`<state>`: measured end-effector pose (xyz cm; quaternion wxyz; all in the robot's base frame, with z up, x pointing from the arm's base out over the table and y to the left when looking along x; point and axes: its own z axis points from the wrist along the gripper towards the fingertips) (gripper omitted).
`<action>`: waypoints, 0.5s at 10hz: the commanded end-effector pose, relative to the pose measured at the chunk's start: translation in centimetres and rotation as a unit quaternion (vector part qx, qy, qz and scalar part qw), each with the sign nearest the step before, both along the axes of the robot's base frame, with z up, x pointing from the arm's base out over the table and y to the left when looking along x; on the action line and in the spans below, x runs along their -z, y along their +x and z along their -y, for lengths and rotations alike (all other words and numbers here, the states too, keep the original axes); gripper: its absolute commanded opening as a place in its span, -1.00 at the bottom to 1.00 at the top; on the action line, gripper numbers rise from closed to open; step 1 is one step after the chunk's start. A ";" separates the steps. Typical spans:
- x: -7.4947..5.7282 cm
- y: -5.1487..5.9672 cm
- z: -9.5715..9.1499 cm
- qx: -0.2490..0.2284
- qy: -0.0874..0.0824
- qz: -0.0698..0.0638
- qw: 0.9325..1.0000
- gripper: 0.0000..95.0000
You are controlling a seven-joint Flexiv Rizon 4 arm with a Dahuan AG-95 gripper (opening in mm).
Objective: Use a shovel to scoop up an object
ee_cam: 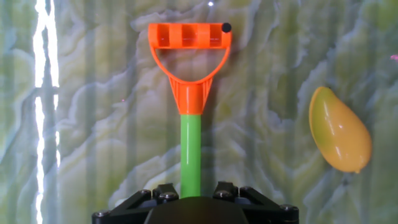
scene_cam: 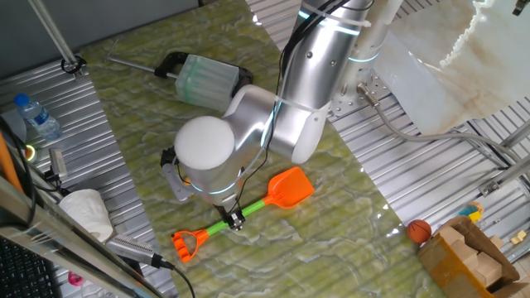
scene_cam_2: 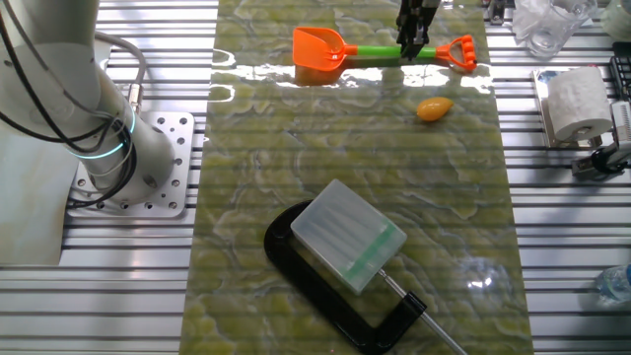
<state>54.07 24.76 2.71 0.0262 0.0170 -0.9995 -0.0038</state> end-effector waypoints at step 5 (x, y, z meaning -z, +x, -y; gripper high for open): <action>0.4 0.2 -0.2 0.004 0.003 -0.011 1.000 -0.20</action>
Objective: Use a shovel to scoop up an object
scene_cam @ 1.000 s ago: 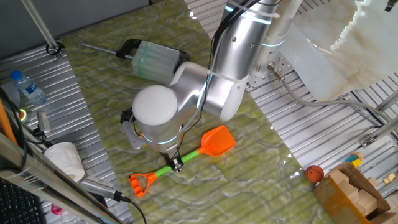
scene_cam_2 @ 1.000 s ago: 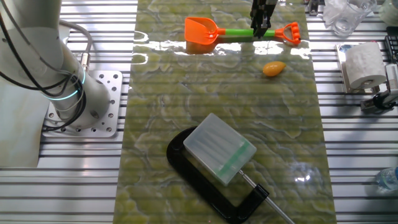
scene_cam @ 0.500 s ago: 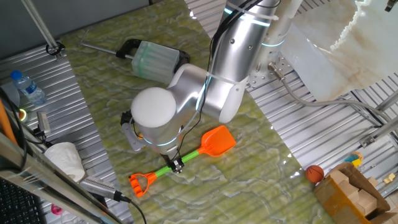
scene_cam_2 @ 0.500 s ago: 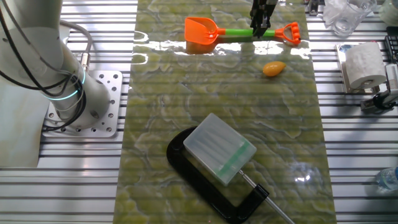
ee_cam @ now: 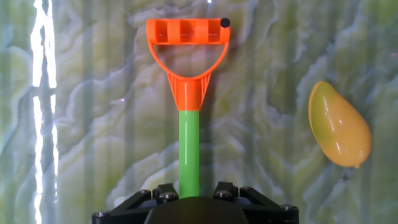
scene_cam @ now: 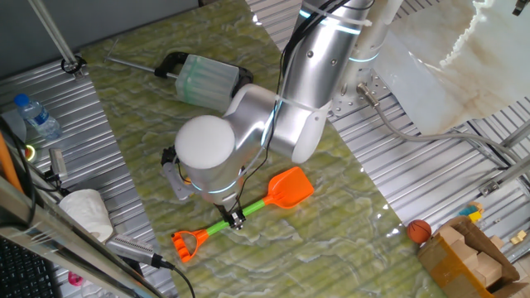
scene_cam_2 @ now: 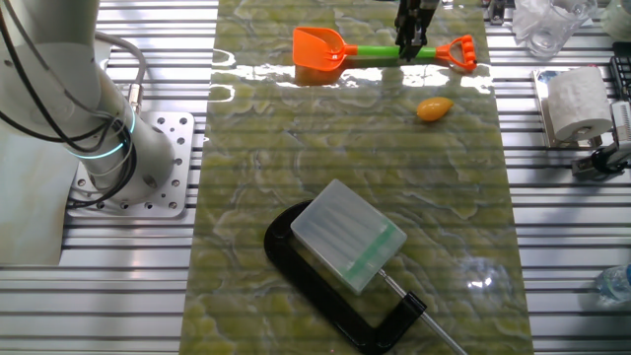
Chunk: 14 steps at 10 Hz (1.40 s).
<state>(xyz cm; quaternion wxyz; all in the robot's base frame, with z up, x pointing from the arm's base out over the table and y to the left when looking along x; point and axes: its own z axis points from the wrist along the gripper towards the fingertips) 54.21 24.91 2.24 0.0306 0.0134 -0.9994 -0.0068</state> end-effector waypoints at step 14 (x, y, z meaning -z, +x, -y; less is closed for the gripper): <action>0.0 0.7 -0.3 0.003 -0.003 -0.026 1.000 -0.60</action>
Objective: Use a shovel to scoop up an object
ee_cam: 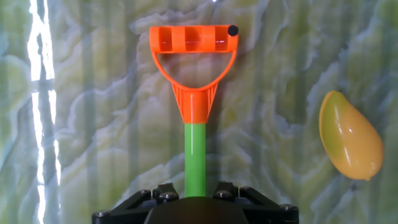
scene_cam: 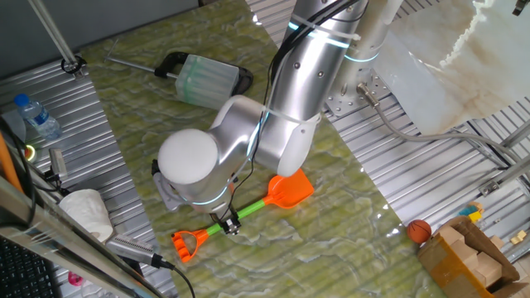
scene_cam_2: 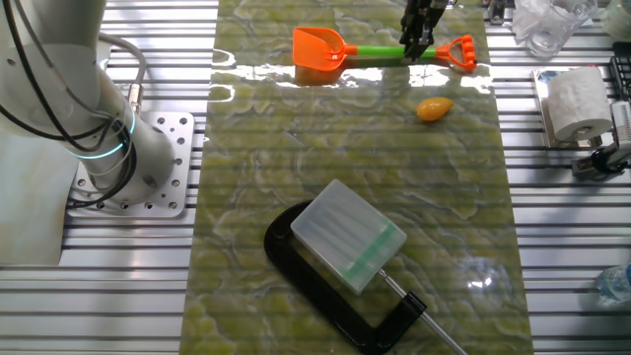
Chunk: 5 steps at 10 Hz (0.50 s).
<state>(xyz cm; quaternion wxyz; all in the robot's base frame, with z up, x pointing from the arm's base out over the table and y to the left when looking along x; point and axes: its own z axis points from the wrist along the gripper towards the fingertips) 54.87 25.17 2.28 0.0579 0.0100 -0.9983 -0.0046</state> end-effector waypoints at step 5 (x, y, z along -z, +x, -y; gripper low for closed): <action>0.0 0.0 0.0 -0.004 0.002 0.009 1.000 -0.60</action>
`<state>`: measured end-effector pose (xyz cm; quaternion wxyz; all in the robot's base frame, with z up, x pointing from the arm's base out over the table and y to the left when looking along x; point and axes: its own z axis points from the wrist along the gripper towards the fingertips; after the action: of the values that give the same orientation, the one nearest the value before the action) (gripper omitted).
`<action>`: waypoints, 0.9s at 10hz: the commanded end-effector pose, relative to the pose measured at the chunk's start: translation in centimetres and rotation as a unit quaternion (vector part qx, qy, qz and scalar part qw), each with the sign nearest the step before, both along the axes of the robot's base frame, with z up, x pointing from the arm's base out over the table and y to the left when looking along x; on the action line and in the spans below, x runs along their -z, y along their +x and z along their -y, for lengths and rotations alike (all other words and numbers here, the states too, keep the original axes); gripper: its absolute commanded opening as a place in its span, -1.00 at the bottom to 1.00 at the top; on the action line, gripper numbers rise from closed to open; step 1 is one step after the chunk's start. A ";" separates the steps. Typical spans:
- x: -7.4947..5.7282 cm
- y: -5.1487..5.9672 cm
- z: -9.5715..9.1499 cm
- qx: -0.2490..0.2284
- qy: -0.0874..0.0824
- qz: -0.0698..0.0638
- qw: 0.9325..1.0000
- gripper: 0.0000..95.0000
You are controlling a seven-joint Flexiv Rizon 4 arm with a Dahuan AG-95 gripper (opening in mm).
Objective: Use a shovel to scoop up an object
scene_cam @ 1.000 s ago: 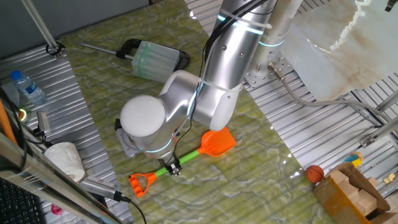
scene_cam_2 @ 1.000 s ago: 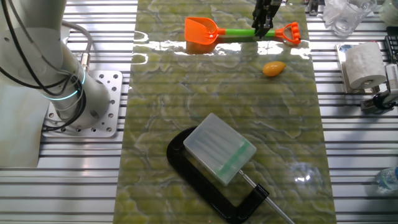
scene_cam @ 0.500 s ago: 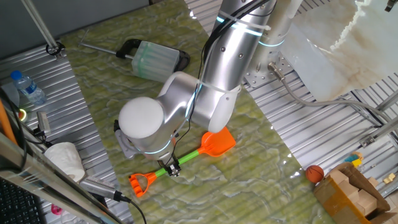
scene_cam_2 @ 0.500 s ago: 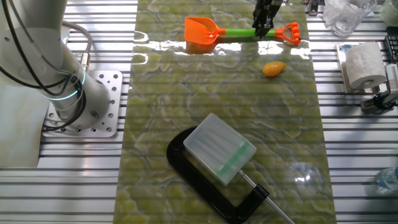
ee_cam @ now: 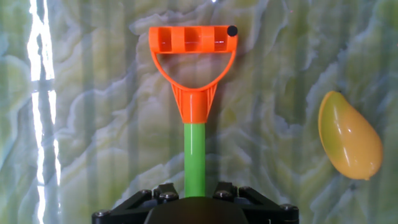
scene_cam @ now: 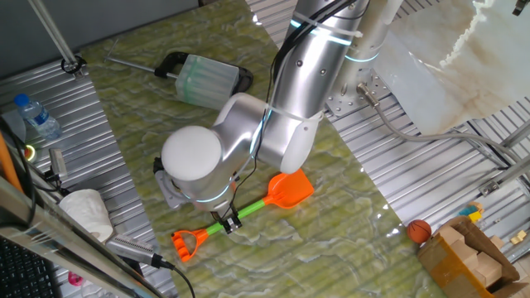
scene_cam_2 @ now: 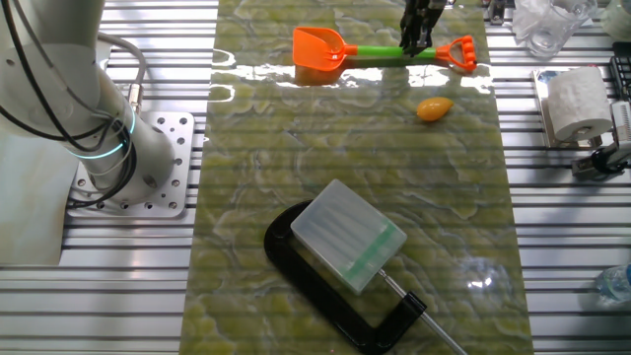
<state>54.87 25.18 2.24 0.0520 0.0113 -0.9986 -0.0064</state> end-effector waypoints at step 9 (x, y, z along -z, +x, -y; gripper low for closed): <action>0.0 0.0 0.0 0.009 -0.001 0.003 1.000 -0.60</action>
<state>54.90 25.24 2.16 0.0500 0.0017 -0.9987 -0.0056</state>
